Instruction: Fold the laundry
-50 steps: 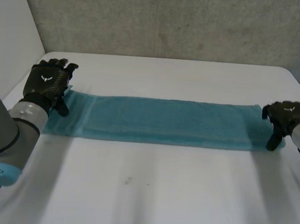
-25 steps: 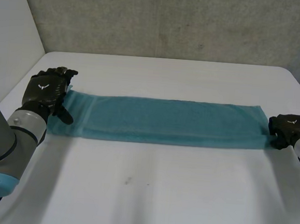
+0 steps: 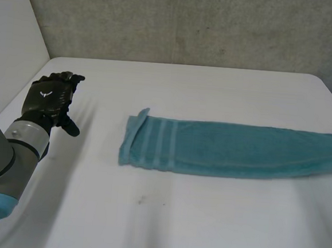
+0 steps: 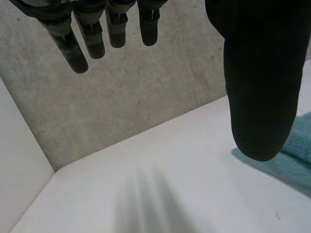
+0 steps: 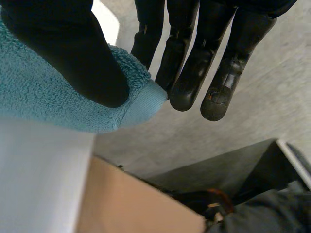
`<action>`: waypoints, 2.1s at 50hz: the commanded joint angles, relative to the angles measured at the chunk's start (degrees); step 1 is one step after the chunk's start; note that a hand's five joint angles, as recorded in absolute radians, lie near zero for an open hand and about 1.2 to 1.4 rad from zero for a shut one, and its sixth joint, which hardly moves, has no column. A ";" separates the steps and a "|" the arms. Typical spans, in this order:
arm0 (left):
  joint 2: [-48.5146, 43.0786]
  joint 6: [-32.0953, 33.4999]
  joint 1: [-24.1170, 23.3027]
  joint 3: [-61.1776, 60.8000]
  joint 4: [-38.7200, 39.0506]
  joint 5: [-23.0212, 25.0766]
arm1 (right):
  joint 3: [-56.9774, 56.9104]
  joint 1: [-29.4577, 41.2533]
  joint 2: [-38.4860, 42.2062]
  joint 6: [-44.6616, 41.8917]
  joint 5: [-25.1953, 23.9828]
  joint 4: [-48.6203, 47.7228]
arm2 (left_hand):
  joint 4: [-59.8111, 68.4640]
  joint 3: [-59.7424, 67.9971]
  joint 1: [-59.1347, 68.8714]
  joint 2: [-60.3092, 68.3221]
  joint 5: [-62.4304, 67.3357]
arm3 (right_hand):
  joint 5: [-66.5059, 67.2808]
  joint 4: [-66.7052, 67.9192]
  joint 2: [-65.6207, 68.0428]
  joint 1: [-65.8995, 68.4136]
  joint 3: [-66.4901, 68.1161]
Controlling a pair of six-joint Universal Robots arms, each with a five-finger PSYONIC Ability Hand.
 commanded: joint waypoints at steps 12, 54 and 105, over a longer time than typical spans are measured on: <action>1.13 0.00 0.03 -0.47 -0.02 0.01 | -9.51 42.71 -2.70 -0.18 -7.24 -0.87 | 0.38 0.37 -0.23 0.57 -1.76 | 14.41 11.71 12.43 25.03 12.11; -17.04 0.44 -20.70 20.43 -1.87 0.97 | 18.94 35.91 -15.18 20.91 -5.57 2.11 | 0.38 0.37 -0.23 0.57 -1.76 | -55.59 -58.29 -57.57 -44.97 -57.89; -9.41 3.96 -16.67 10.69 -3.54 0.01 | 16.59 27.72 -4.45 28.91 -9.36 -3.16 | 0.38 0.37 -0.23 0.57 -1.76 | 14.41 11.71 12.43 25.03 12.11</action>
